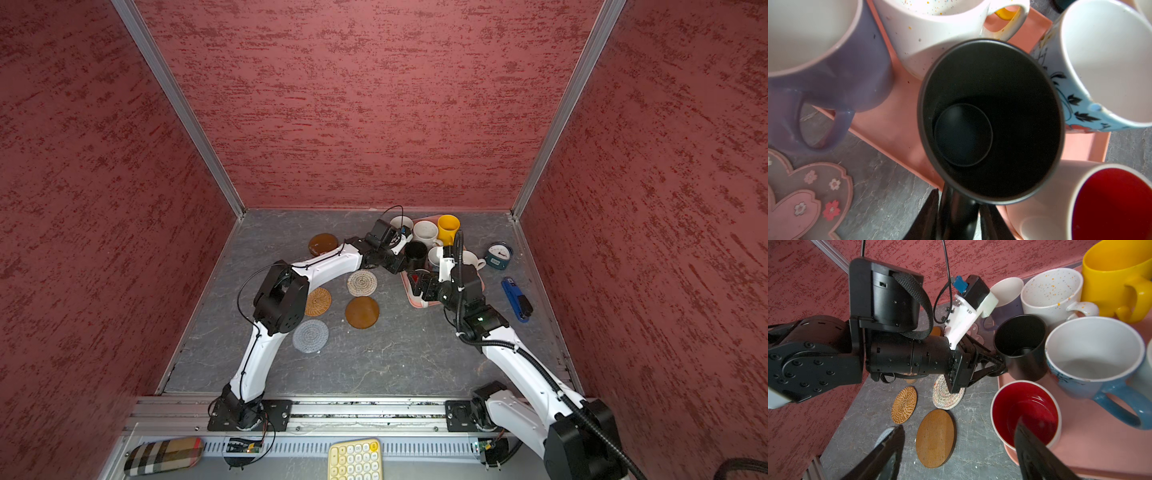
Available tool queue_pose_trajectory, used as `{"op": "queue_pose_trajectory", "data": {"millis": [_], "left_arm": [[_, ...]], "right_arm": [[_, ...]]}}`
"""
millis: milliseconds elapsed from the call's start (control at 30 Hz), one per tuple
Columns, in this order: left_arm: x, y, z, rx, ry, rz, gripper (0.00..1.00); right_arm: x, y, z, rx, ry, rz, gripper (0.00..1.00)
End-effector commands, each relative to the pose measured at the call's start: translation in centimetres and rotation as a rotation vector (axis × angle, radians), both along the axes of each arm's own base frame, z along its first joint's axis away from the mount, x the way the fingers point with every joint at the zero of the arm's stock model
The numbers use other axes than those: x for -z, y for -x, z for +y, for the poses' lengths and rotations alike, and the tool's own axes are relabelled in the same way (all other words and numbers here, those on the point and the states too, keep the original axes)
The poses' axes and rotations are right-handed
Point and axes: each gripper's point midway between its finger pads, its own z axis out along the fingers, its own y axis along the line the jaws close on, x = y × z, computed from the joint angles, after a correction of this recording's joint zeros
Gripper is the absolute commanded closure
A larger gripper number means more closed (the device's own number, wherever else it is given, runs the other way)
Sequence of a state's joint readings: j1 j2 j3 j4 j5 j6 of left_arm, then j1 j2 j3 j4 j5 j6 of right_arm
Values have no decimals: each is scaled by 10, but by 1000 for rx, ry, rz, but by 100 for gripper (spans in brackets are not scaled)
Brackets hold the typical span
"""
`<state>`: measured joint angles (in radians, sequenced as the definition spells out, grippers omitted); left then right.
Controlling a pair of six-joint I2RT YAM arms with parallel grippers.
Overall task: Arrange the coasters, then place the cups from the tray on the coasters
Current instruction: 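Close the left gripper on the black mug's rim and lift it, then carry the black mug with the left gripper toward the brown glossy coaster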
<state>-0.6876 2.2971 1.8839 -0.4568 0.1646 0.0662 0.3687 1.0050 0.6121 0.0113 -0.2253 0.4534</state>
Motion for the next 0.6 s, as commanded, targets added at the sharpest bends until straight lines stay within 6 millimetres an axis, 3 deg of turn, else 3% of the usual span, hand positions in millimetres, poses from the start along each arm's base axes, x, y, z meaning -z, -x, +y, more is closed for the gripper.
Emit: {"op": "queue_pose_trajectory", "data": {"millis": [0, 333, 567], "left_arm": [[9, -3, -6, 3, -6, 4, 66], [20, -5, -7, 1, -16, 22, 69], [23, -9, -7, -9, -31, 20, 78]], "right_arm": [[-7, -1, -1, -2, -18, -33, 16], [-5, -1, -3, 10, -17, -31, 14], [-3, -2, -4, 15, -14, -28, 13]]}}
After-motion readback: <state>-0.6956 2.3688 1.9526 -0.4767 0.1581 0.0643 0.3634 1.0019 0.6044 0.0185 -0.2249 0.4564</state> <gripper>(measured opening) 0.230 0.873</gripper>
